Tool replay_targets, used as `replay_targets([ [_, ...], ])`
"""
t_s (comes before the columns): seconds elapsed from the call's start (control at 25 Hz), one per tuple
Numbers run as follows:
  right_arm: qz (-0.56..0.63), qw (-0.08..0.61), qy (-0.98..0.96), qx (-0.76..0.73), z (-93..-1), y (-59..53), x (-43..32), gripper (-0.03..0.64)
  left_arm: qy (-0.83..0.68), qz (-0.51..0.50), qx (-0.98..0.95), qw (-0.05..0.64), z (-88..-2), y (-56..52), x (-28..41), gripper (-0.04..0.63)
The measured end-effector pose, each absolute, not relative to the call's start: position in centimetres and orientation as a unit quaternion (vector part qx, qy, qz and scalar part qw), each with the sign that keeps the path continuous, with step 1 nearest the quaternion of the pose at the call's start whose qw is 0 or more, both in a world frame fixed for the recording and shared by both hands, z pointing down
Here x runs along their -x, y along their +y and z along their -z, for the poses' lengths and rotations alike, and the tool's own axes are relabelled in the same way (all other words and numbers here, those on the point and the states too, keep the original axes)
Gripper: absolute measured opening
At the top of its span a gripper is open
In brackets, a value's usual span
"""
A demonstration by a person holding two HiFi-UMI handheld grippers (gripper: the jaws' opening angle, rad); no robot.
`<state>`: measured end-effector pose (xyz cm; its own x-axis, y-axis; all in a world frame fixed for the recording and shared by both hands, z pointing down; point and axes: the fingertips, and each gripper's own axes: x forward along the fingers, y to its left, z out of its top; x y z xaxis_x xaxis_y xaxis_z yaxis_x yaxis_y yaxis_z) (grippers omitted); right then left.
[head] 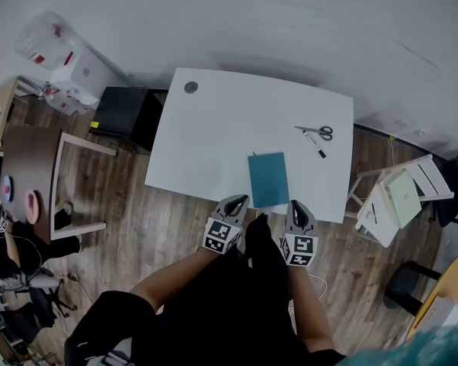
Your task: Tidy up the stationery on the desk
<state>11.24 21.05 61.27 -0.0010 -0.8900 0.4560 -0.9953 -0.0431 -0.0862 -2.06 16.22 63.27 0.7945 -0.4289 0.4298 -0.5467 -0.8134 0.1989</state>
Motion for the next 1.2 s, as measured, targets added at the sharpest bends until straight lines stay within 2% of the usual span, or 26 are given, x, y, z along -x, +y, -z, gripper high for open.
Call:
replay_targets([
  [0.2, -0.237, 0.17, -0.705, -0.646, -66.6, 18.7, -12.2, 0.035, -0.222, -0.249, -0.934, 0.127, -67.5, 15.7, -0.5, 0.014],
  [0.36, -0.278, 0.208, -0.711, -0.612, -71.0, 17.7, -13.1, 0.035, -0.22, -0.291, -0.914, 0.176, -71.1, 14.8, -1.3, 0.014],
  [0.56, -0.332, 0.223, -0.706, -0.584, -74.6, 17.7, -14.2, 0.037, -0.225, -0.326, -0.882, 0.255, -75.5, 14.5, -0.9, 0.015],
  [0.64, -0.351, 0.23, -0.708, -0.568, -75.9, 17.7, -14.1, 0.05, -0.219, -0.342, -0.873, 0.269, -76.9, 14.5, -0.9, 0.015],
  [0.76, -0.377, 0.239, -0.714, -0.539, -77.6, 18.2, -13.9, 0.121, -0.238, -0.349, -0.86, 0.286, -78.2, 14.5, -0.8, 0.017],
  [1.2, -0.433, 0.275, -0.702, -0.494, -80.8, 19.0, -13.2, 0.124, -0.241, -0.355, -0.833, 0.349, -80.3, 14.1, -0.9, 0.081],
])
